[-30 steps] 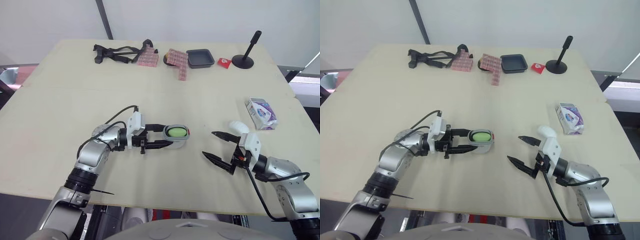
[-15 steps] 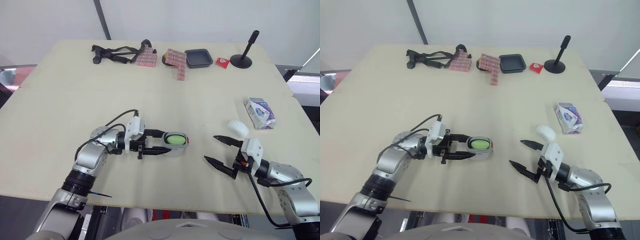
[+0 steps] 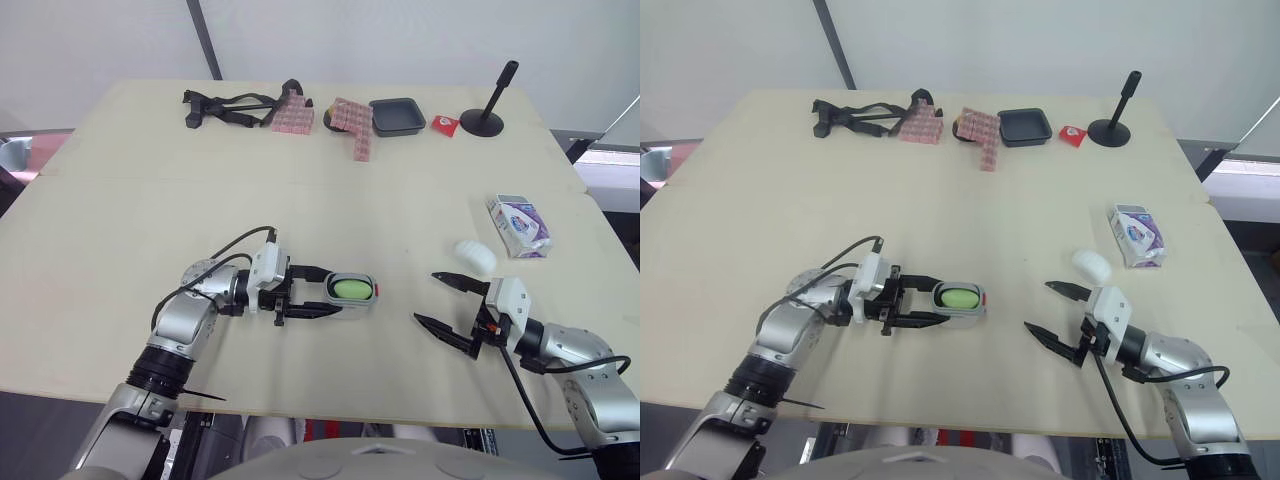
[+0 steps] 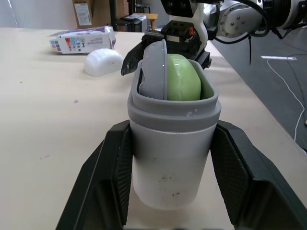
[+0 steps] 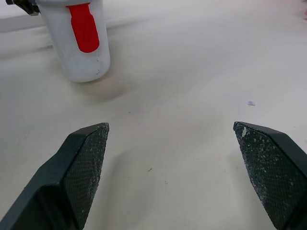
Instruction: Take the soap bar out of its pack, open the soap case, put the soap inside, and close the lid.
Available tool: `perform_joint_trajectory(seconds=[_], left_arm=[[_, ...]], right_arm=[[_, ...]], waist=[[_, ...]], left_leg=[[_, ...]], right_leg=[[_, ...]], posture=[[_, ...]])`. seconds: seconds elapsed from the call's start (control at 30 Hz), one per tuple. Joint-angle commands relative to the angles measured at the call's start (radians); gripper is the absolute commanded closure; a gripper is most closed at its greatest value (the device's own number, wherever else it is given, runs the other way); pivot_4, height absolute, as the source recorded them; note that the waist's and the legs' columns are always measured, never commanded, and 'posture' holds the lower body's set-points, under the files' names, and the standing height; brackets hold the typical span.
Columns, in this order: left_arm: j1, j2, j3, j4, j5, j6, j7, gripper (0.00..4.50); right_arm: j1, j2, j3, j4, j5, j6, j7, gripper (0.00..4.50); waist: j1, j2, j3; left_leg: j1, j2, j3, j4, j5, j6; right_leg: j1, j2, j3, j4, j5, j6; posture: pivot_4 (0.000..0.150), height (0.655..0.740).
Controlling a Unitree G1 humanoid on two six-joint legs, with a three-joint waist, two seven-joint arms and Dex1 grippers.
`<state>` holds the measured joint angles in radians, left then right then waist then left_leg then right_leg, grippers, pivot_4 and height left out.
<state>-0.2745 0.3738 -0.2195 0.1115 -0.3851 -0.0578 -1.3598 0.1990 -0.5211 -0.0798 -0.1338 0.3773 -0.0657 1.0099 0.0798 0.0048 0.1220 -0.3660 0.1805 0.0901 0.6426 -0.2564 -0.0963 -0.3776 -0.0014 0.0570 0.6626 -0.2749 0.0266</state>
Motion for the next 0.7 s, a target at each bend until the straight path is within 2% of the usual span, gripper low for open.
perform_joint_trajectory(seconds=[0.03,0.53,0.7], left_arm=[[-0.011,-0.003,0.000,0.017,0.006,-0.038,-0.011,2.62],[-0.025,-0.006,-0.003,0.055,0.025,-0.069,-0.004,2.62],[-0.033,-0.006,-0.005,0.049,0.023,-0.063,-0.003,2.62]], right_arm=[[-0.005,-0.018,-0.019,-0.007,0.016,-0.016,0.008,0.03],[-0.035,-0.021,-0.023,-0.039,0.035,0.018,-0.010,0.03],[-0.089,-0.099,-0.073,-0.126,0.118,0.181,-0.022,0.03]], waist=[[0.000,0.000,0.000],[-0.002,0.000,0.000],[-0.002,0.000,0.000]], left_leg=[[0.000,0.000,0.000,0.000,0.000,0.000],[0.004,0.000,0.000,-0.002,0.000,0.000],[0.008,0.000,0.000,-0.004,0.000,0.000]], right_leg=[[0.000,0.000,0.000,0.000,0.000,0.000],[0.005,-0.001,0.000,-0.002,0.000,0.000],[0.009,-0.001,-0.001,-0.004,0.000,0.000]], posture=[[0.150,0.7400],[0.150,0.7400],[0.150,0.7400]])
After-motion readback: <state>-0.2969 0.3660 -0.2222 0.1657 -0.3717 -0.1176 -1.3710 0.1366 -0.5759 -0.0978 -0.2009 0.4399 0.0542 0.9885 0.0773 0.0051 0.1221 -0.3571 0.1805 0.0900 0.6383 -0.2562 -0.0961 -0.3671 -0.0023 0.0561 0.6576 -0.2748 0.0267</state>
